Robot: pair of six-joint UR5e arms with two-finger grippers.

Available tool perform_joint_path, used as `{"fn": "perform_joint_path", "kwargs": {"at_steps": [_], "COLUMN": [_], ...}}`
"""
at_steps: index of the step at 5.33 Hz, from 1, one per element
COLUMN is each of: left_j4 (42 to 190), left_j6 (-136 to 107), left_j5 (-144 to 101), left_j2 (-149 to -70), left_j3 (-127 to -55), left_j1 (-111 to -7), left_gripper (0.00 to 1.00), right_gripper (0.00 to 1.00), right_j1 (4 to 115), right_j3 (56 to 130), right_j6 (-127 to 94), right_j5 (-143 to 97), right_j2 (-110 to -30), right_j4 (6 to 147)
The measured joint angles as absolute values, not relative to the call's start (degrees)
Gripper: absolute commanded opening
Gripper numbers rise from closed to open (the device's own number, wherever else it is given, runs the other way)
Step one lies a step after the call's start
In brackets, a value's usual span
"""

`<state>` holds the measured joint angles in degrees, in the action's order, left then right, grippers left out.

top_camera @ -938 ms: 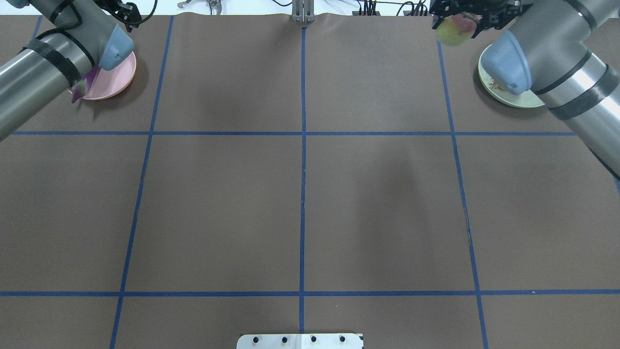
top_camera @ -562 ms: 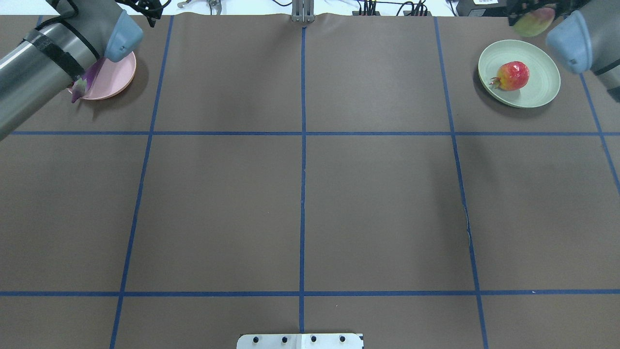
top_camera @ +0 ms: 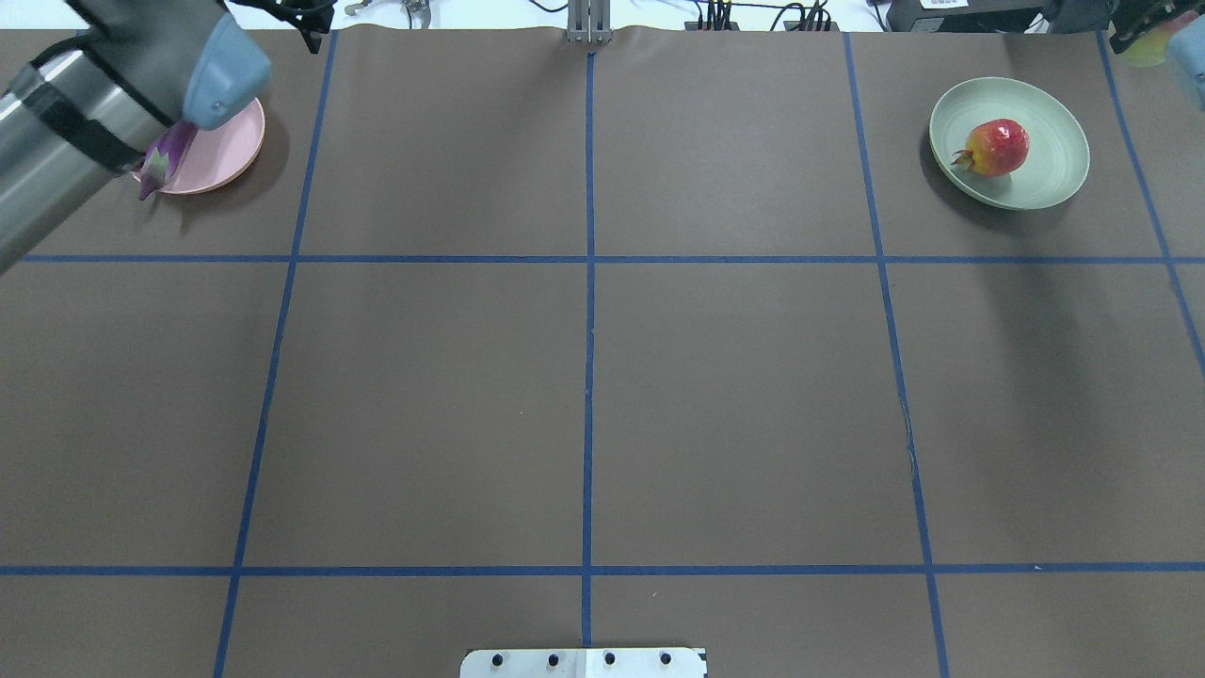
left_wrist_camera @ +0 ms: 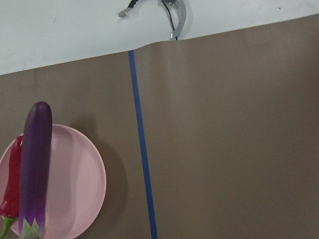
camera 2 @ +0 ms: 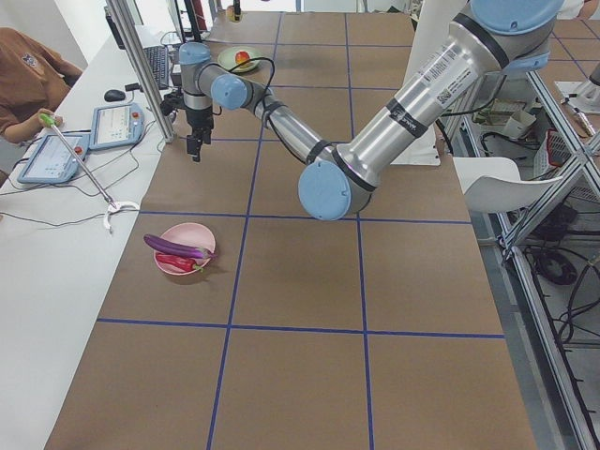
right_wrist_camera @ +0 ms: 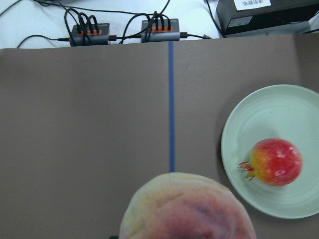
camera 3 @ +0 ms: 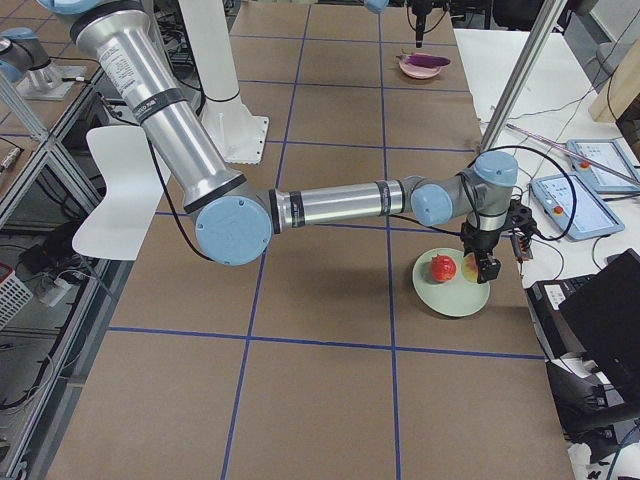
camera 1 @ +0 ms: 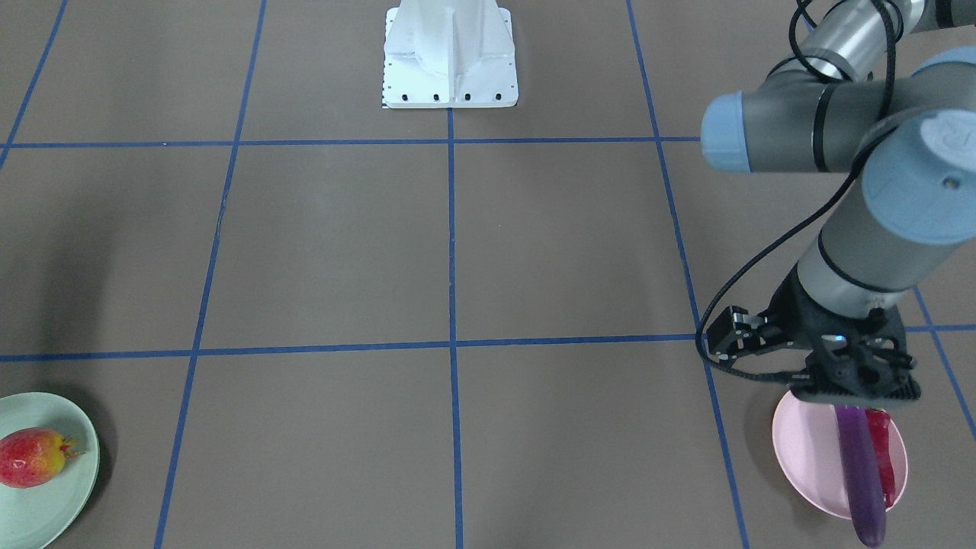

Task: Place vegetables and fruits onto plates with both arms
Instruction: 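Carry the peach to the green plate while the left releases the eggplant, then lower the peach beside the pomegranate and open the right gripper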

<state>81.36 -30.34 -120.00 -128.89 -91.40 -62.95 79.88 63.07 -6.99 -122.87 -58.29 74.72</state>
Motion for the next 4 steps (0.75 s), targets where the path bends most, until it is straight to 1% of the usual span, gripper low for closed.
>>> {"fn": "perform_joint_path", "kwargs": {"at_steps": [1,2,3,4], "left_j4": [80.3,80.1,80.1,80.2], "left_j6": [-30.0,-28.0,-23.6,-18.9], "left_j5": [-121.0,-121.5,-121.5,-121.5], "left_j2": [-119.9,-112.2,-106.2,-101.7], "left_j3": [-102.6,-111.0,-116.2,-118.8], "left_j1": [-63.0,-63.3,-64.3,-66.3], "left_gripper": [1.00,1.00,1.00,1.00], "right_gripper": [0.00,0.00,0.00,0.00], "right_j1": [79.3,78.4,76.7,74.4], "right_j3": [58.2,54.6,53.0,51.2], "right_j6": [-6.9,-7.3,-8.7,-11.4], "right_j5": [-122.9,-122.7,-122.5,-121.3], "right_j2": [-57.9,-57.2,-56.6,-56.3], "right_j4": [69.8,66.4,64.5,61.5]}}
